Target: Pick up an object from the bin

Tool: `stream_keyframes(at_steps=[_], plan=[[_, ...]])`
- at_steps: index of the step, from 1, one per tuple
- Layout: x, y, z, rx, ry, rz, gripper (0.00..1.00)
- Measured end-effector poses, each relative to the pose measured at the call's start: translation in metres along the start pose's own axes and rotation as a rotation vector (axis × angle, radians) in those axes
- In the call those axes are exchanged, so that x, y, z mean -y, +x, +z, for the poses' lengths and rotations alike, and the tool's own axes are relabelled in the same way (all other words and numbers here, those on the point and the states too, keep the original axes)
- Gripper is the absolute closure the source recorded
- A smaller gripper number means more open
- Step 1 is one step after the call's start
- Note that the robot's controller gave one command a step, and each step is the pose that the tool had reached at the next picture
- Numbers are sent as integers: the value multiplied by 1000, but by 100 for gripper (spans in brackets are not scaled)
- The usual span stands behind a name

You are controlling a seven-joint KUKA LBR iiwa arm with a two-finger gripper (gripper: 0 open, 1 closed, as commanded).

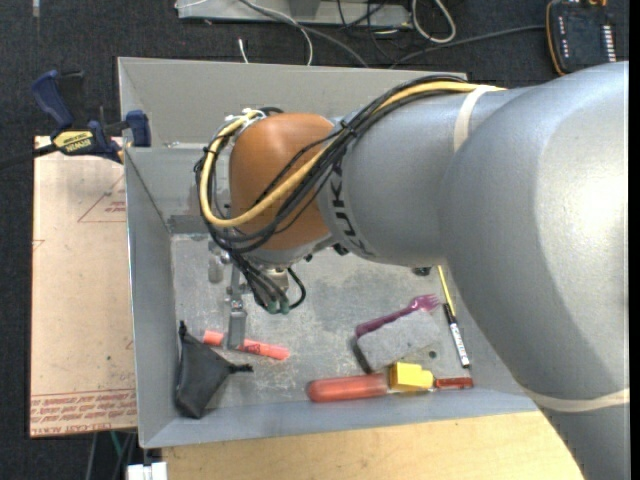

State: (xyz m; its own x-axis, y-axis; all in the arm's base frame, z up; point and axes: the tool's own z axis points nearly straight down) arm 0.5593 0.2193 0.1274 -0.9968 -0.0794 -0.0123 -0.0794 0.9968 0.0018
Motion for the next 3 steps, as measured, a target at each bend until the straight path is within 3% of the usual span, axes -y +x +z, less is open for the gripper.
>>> stream_keyframes(at_steps=[1,2,3], plan=[[-27,18,52,1,-3,29,0],[-24,17,58,4,-2,35,0],[-25,17,58,3,-4,34,100]])
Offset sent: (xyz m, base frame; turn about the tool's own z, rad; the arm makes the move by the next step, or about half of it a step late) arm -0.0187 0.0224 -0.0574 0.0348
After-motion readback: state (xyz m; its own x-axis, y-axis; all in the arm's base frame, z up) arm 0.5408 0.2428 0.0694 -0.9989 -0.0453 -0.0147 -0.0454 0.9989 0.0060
